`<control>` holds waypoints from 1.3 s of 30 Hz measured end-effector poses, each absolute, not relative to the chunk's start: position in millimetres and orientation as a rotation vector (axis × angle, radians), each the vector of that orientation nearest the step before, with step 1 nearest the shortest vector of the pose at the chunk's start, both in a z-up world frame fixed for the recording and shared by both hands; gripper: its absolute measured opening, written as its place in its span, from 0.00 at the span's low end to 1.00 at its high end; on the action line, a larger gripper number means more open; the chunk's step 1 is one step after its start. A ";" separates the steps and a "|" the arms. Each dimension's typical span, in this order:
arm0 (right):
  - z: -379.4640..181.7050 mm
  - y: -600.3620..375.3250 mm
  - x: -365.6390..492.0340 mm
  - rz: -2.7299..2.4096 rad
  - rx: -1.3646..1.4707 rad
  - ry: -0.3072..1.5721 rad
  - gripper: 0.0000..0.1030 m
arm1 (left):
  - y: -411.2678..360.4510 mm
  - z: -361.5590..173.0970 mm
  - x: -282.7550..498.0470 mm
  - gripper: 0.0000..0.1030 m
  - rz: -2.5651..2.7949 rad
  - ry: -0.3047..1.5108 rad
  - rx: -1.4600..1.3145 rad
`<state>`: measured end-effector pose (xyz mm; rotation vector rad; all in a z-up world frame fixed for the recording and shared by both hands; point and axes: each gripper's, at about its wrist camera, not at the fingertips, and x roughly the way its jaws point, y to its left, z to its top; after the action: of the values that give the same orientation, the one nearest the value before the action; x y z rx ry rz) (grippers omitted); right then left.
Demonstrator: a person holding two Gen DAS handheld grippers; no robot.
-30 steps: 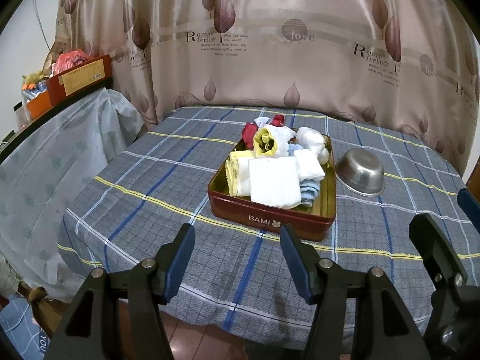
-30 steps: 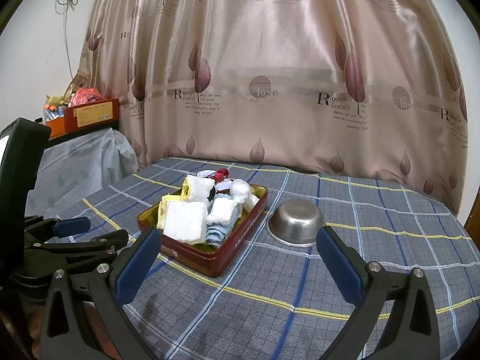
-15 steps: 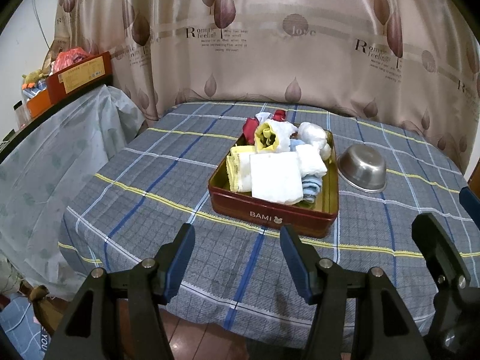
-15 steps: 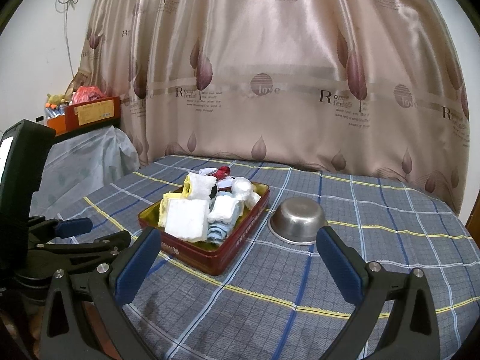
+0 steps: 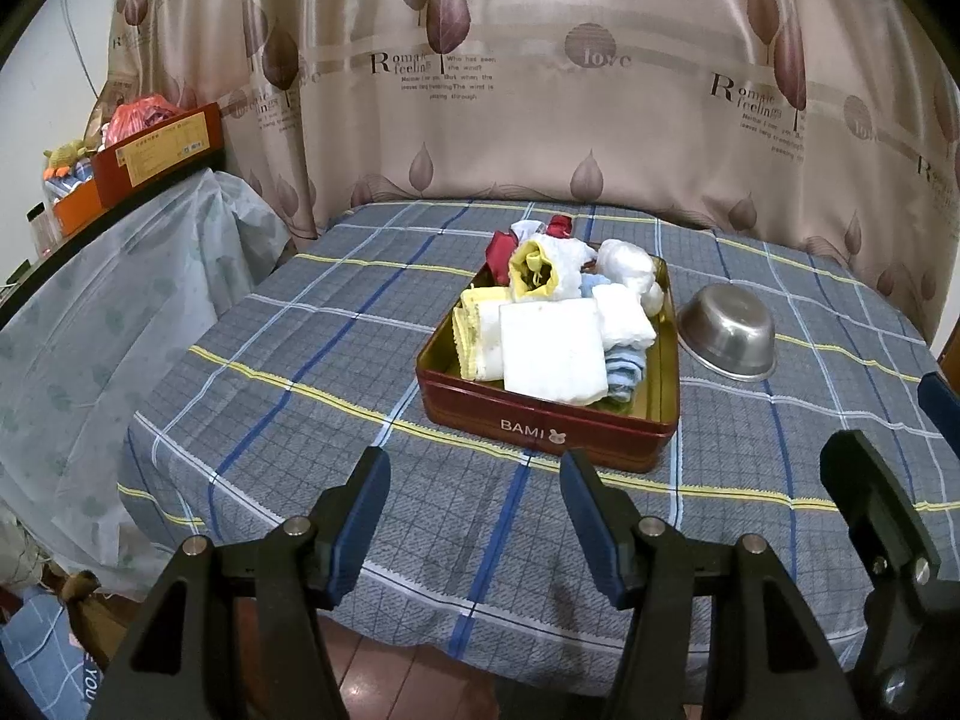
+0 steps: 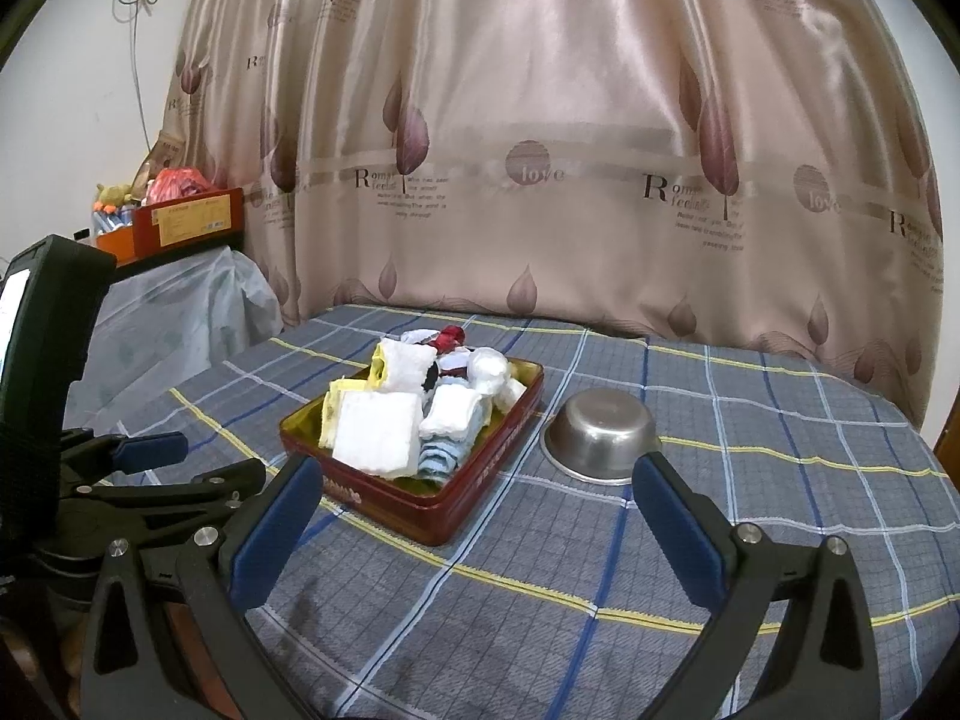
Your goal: Organize soft objects
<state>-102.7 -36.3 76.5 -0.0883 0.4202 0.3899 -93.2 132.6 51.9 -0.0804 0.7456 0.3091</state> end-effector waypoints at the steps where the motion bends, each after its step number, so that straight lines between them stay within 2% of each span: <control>1: 76.5 -36.2 -101.6 0.390 -0.089 0.420 0.99 | 132.7 51.9 -93.2 0.59 0.310 0.745 -0.081; 39: 76.0 -37.5 -100.4 0.398 -0.081 0.429 0.99 | 135.9 46.6 -91.8 0.59 0.305 0.764 -0.081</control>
<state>-100.4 -37.5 76.0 -0.0814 0.4293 0.3982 -91.8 135.9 46.6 -0.0812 0.7642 0.3051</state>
